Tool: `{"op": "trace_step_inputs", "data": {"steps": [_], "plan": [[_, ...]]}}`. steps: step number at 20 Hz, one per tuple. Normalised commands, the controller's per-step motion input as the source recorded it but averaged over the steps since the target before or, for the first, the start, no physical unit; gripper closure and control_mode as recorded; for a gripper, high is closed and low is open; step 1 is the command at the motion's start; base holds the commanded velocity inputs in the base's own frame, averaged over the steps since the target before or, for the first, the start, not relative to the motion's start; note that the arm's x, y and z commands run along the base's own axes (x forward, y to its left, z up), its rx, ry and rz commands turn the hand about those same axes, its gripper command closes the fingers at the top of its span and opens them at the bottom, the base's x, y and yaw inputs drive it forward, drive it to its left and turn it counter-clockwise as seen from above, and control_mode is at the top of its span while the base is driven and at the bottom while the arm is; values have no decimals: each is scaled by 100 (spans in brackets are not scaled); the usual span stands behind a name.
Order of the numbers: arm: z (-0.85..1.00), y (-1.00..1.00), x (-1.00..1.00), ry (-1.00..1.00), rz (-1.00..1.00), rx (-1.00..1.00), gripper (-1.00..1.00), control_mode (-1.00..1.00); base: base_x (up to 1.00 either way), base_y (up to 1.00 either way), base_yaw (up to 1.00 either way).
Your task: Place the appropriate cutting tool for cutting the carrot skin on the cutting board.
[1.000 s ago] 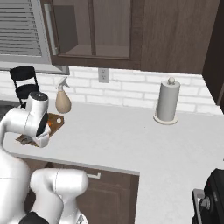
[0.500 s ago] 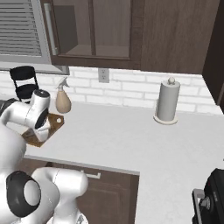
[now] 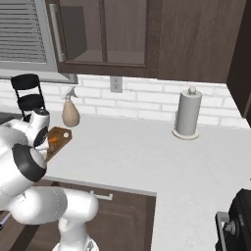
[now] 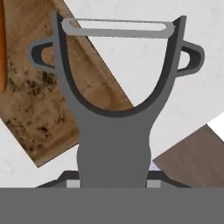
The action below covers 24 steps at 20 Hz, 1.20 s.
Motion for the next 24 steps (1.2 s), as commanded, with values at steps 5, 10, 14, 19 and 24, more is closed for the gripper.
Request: {"op": "trace_step_inputs", "data": {"steps": [5, 10, 14, 19, 24], "plan": [[-30, 9, 55, 15, 0, 0, 100, -100, 0, 0, 0], [-21, 14, 45, 4, 0, -1, 100, -100, 0, 0, 0], [-19, 46, 21, 0, 0, -9, 100, -100, 0, 0, 0], [-29, 50, 2, 0, 0, -8, 100, -100, 0, 0, 0], [-26, 17, 0, 0, 0, -3, -100, -100, 0, 0, 0]]}}
